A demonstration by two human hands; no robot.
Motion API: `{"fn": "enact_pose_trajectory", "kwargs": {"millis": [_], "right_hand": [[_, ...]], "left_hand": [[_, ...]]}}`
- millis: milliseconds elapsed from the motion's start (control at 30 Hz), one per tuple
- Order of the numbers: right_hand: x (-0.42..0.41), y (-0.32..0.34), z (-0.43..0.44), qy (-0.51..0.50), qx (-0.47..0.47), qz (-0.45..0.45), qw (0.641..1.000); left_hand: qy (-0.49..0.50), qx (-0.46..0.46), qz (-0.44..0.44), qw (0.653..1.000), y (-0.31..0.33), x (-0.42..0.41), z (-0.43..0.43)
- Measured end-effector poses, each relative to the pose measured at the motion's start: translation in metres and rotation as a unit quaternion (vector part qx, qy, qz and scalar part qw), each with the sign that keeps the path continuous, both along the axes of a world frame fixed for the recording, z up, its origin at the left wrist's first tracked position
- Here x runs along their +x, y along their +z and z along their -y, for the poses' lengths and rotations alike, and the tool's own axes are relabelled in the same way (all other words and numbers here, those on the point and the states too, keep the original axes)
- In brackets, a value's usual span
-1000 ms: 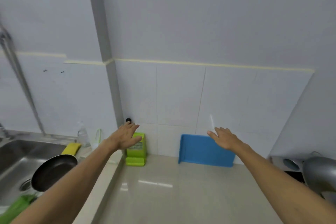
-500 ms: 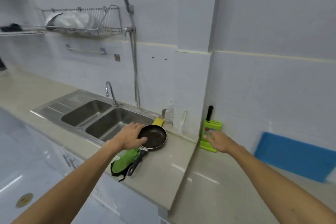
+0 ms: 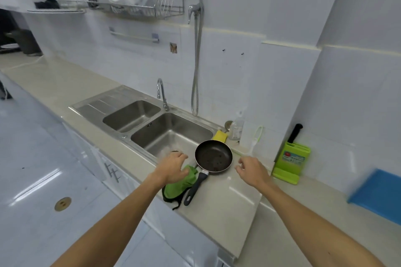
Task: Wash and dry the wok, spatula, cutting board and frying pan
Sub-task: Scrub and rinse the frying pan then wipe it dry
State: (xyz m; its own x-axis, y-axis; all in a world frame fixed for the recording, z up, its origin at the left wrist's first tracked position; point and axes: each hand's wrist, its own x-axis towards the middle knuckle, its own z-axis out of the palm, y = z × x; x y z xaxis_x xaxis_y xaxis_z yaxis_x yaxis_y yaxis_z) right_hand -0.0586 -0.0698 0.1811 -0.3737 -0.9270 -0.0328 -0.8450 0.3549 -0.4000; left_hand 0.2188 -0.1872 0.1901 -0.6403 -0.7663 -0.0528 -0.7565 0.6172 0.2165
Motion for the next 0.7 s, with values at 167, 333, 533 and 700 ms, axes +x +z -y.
{"fn": "enact_pose_trajectory", "kwargs": {"millis": [167,333,533,700], "right_hand": [[0.037,-0.057,0.043,0.000,0.047,0.028,0.999],[0.069,-0.099,0.075,-0.060,0.093,0.078,0.991],[0.103,-0.133,0.101,-0.170,0.107,0.112,0.973],[0.117,-0.152,0.123,-0.243,0.099,0.224,0.939]], "left_hand": [[0.012,0.041,-0.025,0.999,-0.049,-0.004,0.029],[0.041,0.101,-0.008,0.994,-0.097,0.002,0.048],[0.034,0.123,-0.004,0.992,-0.131,0.002,0.063],[0.020,0.147,-0.010,0.989,-0.148,-0.003,0.076]]}}
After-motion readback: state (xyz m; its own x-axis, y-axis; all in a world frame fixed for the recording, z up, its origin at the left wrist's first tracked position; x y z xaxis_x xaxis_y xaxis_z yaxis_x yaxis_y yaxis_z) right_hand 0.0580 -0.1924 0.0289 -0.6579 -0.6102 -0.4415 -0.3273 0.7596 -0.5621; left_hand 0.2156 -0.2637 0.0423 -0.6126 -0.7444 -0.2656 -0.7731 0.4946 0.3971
